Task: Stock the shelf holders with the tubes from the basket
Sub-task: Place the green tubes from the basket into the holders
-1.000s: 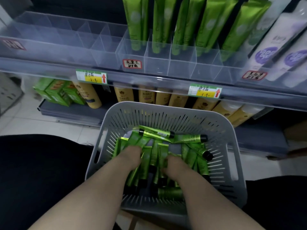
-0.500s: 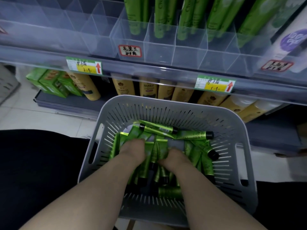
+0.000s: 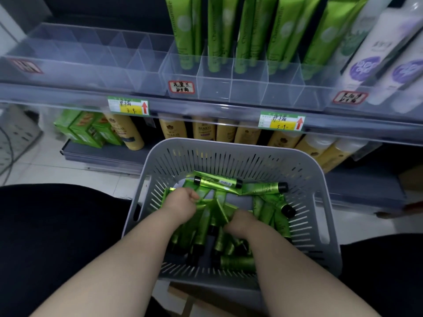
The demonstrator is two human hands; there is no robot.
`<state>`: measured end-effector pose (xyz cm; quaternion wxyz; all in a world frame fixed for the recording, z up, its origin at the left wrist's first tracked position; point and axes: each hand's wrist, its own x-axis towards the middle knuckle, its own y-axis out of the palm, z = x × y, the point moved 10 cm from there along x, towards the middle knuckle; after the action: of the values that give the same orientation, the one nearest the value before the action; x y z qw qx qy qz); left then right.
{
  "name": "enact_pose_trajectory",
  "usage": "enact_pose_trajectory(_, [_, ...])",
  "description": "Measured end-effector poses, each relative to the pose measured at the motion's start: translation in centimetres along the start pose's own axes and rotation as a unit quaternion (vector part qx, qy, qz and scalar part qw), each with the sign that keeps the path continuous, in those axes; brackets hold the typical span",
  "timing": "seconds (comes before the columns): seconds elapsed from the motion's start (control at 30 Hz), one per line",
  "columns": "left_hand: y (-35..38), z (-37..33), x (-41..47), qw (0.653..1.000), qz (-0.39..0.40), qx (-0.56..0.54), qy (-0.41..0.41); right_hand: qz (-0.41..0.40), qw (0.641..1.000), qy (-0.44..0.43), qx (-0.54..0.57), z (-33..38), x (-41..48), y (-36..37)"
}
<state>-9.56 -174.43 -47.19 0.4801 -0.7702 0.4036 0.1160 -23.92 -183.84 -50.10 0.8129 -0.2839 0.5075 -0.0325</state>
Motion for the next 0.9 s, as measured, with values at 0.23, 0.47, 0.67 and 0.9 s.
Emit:
enact_pose_trajectory(0.23, [-4.7,-2.1,-3.8,0.987,-0.111,-0.102,0.056,0.023,0.997,-0.068,0.037,3.5,-5.6,-1.2])
enact_pose_trajectory(0.47, [-6.1,-1.7,-5.0,0.926,-0.150,-0.340,0.064,-0.084,0.979,-0.026,0.182,-0.3,-1.1,-1.7])
enact_pose_trajectory(0.67, [-5.1,0.2,-4.7,0.824,-0.162,-0.543,-0.010,-0.147,0.946,-0.026,0.286,-0.3,-2.5,-3.2])
enact_pose_trajectory(0.9, [-2.7,-0.4,-4.5,0.891,-0.081,-0.446,0.001,-0.147,0.929,-0.067,0.334,0.5,-5.5,-4.1])
